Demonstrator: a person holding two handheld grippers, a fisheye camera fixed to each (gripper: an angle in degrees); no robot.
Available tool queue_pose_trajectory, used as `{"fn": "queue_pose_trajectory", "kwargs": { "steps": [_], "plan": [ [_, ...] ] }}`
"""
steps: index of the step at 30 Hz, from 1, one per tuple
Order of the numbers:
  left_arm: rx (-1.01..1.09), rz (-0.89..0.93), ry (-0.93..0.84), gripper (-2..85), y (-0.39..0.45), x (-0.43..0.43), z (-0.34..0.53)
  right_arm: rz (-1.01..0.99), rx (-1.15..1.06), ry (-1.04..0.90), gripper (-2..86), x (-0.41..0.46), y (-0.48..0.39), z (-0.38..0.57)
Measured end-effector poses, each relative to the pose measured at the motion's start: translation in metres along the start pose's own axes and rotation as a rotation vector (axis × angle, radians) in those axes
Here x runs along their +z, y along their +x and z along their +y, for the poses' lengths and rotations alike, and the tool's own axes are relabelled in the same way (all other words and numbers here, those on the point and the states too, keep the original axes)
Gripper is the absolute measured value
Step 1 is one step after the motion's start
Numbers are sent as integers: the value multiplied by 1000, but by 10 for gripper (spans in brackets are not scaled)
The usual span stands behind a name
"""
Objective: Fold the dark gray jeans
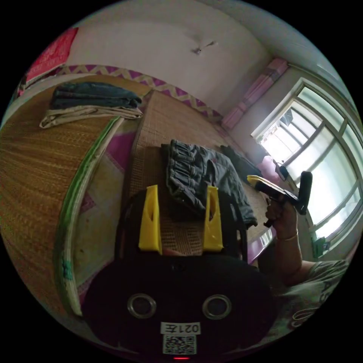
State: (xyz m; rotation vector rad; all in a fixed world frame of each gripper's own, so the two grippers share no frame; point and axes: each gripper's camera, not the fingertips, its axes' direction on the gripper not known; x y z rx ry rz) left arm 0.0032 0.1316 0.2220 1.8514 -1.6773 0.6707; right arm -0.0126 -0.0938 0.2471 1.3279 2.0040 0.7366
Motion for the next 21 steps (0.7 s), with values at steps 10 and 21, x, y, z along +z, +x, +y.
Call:
{"fn": "queue_pose_trajectory", "kwargs": {
  "steps": [10, 21],
  "plan": [
    [-146, 182, -183, 157, -72, 11, -79, -421, 447, -179, 144, 70, 214, 25],
    [-231, 345, -232, 63, -106, -11, -110, -636, 506, -211, 52, 96, 255, 25]
  ]
}}
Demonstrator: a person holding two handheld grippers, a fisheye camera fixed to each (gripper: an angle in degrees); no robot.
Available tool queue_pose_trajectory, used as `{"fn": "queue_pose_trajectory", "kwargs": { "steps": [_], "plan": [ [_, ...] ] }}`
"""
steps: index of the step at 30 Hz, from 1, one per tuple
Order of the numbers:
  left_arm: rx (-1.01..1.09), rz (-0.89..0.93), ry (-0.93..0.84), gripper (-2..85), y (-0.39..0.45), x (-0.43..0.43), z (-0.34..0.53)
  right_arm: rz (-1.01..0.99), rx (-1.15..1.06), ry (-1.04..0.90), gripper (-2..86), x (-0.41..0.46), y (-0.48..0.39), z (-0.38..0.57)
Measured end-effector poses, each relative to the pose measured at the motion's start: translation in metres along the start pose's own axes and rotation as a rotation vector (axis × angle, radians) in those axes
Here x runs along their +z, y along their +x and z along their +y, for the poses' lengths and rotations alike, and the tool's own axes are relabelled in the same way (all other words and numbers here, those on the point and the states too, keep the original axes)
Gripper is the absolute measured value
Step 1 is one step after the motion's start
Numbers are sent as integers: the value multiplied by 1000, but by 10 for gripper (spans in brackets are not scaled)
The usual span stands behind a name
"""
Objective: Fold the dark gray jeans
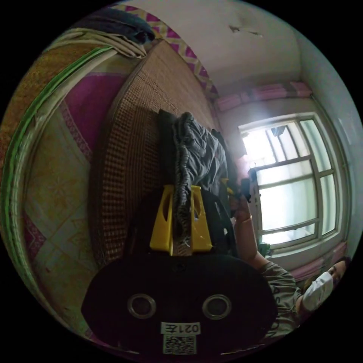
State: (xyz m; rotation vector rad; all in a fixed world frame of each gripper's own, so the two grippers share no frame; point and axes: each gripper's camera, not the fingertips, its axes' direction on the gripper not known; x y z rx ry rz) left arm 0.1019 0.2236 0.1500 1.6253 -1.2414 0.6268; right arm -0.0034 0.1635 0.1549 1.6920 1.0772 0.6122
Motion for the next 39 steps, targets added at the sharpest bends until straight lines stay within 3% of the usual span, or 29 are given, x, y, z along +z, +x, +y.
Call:
{"fn": "queue_pose_trajectory", "kwargs": {
  "steps": [6, 11, 17, 21, 23, 26, 29, 39],
  "plan": [
    [137, 49, 98, 56, 40, -83, -5, 139, -328, -35, 53, -8, -122, -20],
    [168, -74, 269, 56, 60, -200, -38, 130, -552, -88, 52, 61, -233, -91],
    [59, -199, 484, 63, 46, -312, -110, 74, -595, -73, 63, 189, -353, -222],
    [-190, -373, 545, 65, -13, -328, -131, 315, -594, 30, 107, 248, -382, -251],
    [-228, -449, 549, 52, -29, -329, -115, 348, -634, -15, 108, 265, -371, -238],
    [-85, -383, 629, 29, -28, -331, -67, 383, -696, -121, 102, 276, -332, -198],
    [11, -411, 598, -3, -6, -317, -16, 487, -781, -171, 93, 263, -286, -131],
    [423, -555, 438, -10, 126, -174, 187, 532, -861, -164, 82, 142, -200, 139]
  ]
}}
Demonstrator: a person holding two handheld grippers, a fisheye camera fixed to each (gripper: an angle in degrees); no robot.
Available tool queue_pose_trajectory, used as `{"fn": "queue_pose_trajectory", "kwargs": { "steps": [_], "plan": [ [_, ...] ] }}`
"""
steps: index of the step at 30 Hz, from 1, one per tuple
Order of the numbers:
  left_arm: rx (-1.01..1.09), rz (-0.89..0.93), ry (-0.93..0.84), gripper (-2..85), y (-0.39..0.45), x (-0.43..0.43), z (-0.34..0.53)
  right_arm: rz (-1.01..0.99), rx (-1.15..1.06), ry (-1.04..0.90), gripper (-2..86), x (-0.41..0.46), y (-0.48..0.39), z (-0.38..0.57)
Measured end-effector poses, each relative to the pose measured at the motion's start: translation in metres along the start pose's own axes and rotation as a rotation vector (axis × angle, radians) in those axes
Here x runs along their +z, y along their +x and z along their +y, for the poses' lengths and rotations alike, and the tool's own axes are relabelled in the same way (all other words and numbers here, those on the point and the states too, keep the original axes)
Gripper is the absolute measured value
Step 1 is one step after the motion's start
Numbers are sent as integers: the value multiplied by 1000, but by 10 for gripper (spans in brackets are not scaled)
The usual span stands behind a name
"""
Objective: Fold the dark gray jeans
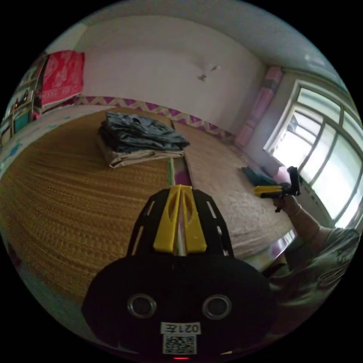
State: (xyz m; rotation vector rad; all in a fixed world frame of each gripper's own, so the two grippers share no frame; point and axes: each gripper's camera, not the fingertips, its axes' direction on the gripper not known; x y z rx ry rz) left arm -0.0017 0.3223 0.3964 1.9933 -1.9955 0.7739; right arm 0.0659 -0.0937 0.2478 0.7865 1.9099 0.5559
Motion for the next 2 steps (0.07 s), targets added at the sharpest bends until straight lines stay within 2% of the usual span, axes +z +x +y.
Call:
{"fn": "queue_pose_trajectory", "kwargs": {
  "steps": [2],
  "plan": [
    [50, -42, -23, -10, 36, -4, 21, 41, 6, 54, 83, -20, -24, 31]
  ]
}}
